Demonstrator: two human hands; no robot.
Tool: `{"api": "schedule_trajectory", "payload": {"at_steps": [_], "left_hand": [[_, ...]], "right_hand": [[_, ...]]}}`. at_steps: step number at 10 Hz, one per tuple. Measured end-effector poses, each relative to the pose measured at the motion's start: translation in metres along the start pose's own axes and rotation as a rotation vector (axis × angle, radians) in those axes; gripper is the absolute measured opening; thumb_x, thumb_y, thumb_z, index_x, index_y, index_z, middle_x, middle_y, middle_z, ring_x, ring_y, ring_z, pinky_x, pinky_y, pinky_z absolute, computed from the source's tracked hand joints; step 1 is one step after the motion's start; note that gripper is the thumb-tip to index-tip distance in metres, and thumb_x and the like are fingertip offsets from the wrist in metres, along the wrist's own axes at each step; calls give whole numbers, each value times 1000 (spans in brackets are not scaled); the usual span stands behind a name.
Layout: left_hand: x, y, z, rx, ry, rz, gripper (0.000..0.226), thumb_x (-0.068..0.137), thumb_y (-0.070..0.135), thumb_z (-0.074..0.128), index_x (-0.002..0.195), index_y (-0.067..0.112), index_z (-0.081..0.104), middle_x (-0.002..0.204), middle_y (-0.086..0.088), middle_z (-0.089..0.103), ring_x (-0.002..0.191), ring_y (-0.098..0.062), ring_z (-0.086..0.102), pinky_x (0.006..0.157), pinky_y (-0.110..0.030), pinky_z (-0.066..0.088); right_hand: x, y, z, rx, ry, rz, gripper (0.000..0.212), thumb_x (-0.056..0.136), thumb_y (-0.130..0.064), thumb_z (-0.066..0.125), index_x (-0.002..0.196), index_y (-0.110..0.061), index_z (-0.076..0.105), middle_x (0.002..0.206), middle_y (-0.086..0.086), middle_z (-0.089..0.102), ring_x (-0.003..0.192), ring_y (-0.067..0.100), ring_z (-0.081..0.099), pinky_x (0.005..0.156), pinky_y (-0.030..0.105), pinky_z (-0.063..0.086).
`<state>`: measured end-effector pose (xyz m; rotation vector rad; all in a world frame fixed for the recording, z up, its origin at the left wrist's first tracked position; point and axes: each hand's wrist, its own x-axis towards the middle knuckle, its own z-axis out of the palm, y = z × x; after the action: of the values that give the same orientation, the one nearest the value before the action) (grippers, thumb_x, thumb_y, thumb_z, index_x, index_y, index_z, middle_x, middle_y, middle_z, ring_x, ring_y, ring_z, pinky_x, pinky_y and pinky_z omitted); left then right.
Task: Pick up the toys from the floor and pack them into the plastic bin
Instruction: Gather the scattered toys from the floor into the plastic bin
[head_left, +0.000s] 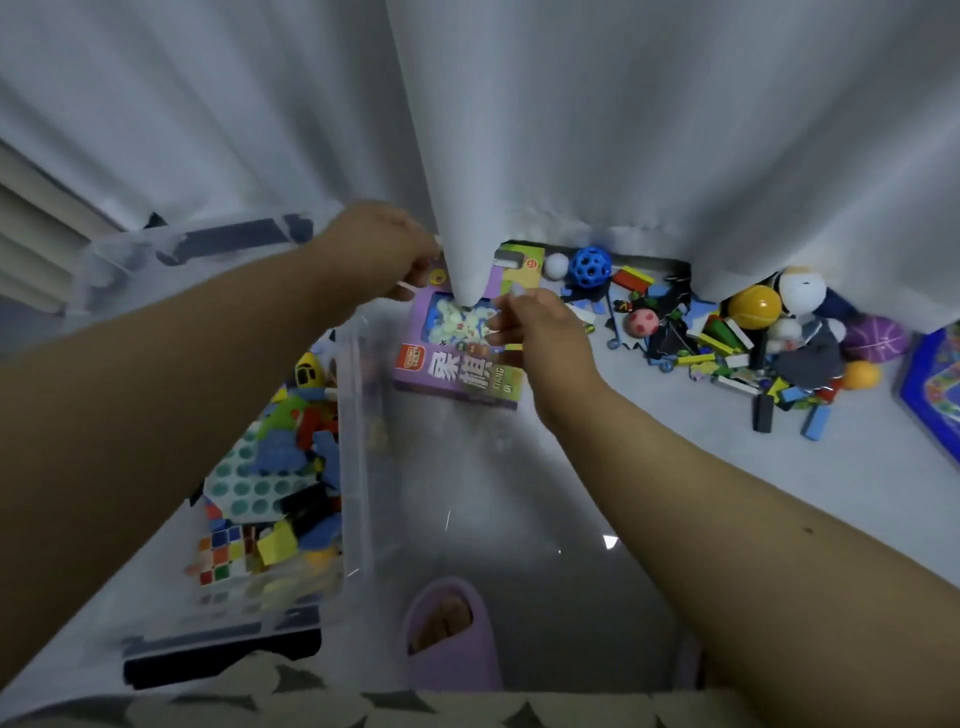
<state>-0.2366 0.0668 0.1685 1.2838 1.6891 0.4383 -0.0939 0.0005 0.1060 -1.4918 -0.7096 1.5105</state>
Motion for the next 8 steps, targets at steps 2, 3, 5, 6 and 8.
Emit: {"api": "schedule_trajectory", "payload": {"at_steps": [2,3,5,6,8], "left_hand": [[16,6,98,312,-264,10,16,91,15,54,102,6,61,106,-15,68,96,-29,68,86,-43,55],[39,-19,138,456,-325,43,32,91,18,56,119,2,57,118,-16,63,104,-30,63,90,-38,53],[68,-50,195,581,-306,117,48,91,29,57,129,2,46,124,-19,54,110,-32,54,89,-34,46],[87,-64,218,607,-261,124,49,90,28,58,130,5,45,128,-21,50,114,-33,51,89,-35,44],[106,-80,252,696,-197,131,49,95,20,49,140,11,34,140,-20,35,126,-34,42,100,-37,38]], "right_hand": [[53,38,-75,-213,213,118,10,94,-15,51,86,-9,53,78,10,59,65,22,54,61,32,50],[75,59,-102,-430,253,130,10,90,-19,50,82,-16,55,81,4,60,77,25,59,82,45,55],[111,83,-137,-831,169,118,34,87,-10,53,121,-12,54,120,8,57,104,26,55,81,30,43],[130,89,-137,-1023,98,38,46,84,-7,55,129,-12,51,128,13,52,116,30,50,92,35,42],[158,97,-134,-1419,-94,-135,51,86,-14,56,136,-12,44,134,15,44,122,35,39,97,43,41]]}}
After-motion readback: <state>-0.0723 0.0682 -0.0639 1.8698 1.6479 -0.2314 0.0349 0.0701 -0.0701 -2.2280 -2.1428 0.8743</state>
